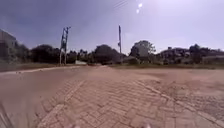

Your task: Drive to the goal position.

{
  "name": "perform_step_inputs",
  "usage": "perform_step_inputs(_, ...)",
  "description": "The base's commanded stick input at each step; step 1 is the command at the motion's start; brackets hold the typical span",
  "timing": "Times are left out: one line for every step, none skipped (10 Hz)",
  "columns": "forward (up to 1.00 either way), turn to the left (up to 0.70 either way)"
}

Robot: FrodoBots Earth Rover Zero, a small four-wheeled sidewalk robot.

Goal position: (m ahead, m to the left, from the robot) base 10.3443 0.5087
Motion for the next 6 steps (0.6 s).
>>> perform_step_inputs(0.3, 0.0)
perform_step_inputs(0.3, 0.0)
perform_step_inputs(0.3, 0.0)
perform_step_inputs(0.3, 0.0)
perform_step_inputs(0.3, 0.0)
perform_step_inputs(0.3, 0.0)
